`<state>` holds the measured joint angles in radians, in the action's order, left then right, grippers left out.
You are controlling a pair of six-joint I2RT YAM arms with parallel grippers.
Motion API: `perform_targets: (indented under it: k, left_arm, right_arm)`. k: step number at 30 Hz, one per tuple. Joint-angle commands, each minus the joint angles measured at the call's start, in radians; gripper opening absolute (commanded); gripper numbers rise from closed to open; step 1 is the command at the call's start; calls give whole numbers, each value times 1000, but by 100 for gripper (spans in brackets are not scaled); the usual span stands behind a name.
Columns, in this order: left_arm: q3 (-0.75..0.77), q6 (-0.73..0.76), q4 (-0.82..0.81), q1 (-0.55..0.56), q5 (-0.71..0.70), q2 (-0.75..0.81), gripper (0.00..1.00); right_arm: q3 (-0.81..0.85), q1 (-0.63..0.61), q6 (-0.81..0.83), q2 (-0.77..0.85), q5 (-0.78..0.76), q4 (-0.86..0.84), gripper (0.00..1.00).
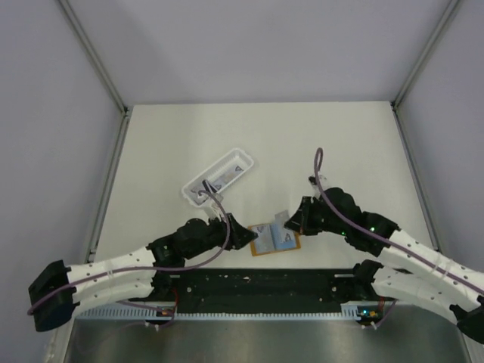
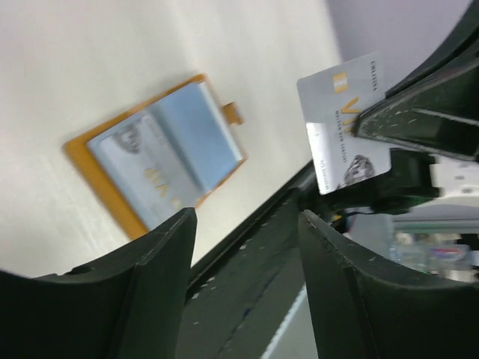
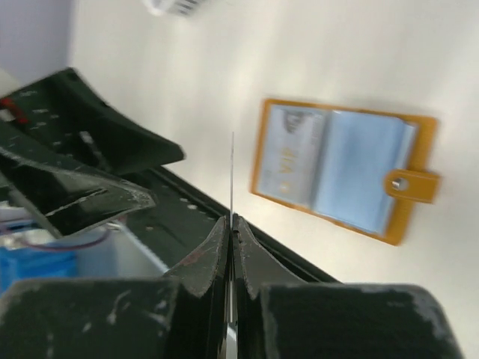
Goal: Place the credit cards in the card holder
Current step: Turn over the card slot in the card holder.
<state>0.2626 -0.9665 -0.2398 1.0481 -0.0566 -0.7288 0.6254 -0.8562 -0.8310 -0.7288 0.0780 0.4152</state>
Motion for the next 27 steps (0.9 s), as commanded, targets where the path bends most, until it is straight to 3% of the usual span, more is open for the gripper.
perform_targets:
  k: [1,4,9,27]
  left_arm:
    - [61,22,37,6,-17,-121,58]
    - [73,37,-13,12,-15,-185,43]
    - [138,72,-42,16,-28,-279,0]
    - [276,140,-168,27,15,-572,0]
  right_arm:
    - [77,8,141,-161,-135,241,0]
    - [108,9,165,-248,-181,241,0]
    - [117,9,182,-329,-208,205,0]
    - [70,9,178,-420,-308,171,0]
